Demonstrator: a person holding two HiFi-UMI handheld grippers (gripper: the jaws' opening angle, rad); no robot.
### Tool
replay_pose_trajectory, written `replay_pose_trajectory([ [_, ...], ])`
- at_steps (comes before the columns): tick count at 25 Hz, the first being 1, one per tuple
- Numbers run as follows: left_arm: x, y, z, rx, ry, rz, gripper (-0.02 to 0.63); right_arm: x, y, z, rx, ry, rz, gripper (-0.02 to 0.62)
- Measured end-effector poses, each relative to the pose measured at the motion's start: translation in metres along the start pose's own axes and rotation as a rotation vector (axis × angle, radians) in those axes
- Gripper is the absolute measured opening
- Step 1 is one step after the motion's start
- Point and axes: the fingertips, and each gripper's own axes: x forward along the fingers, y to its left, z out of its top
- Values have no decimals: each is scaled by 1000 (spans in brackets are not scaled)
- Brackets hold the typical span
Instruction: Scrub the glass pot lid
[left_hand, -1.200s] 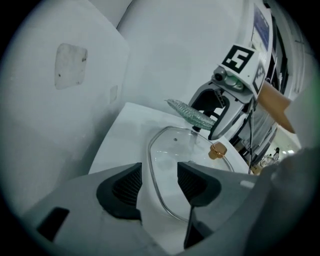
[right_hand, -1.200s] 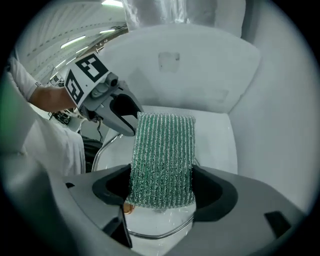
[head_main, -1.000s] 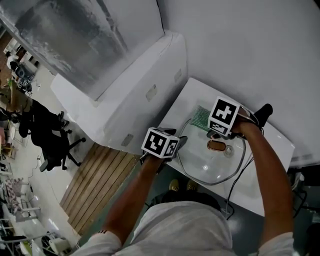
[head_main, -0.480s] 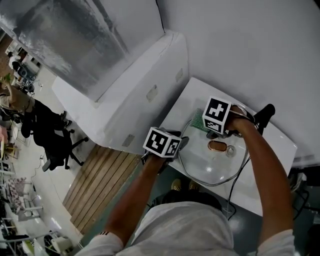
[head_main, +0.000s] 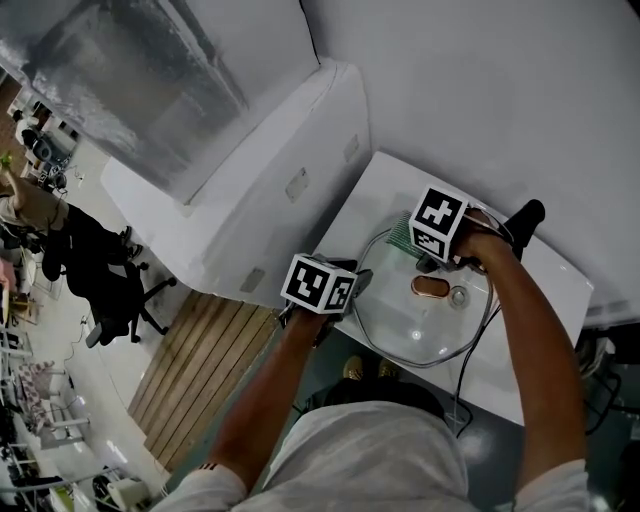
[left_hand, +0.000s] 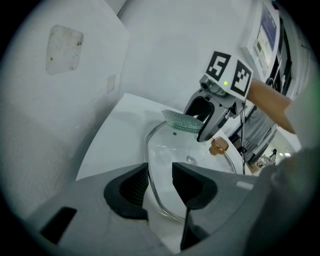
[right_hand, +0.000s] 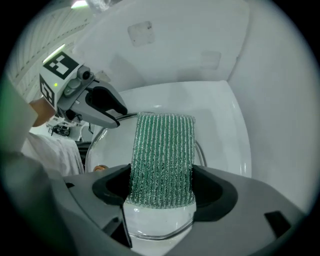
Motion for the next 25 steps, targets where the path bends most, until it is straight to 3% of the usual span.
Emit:
replay_pose_trajectory([
  [7, -1, 0, -1, 0, -9, 0, 160, -7, -11, -26, 307, -108, 4, 348],
  [15, 0, -1, -1, -7, -18, -13, 158, -14, -15, -34, 493, -241, -34, 348],
  [20, 0, -1, 1, -9, -23, -23, 158, -41, -2, -20, 409, -300, -61, 348],
  [25, -1, 0, 0, -12, -31, -32, 158, -50, 38, -3, 192, -198, -44, 348],
])
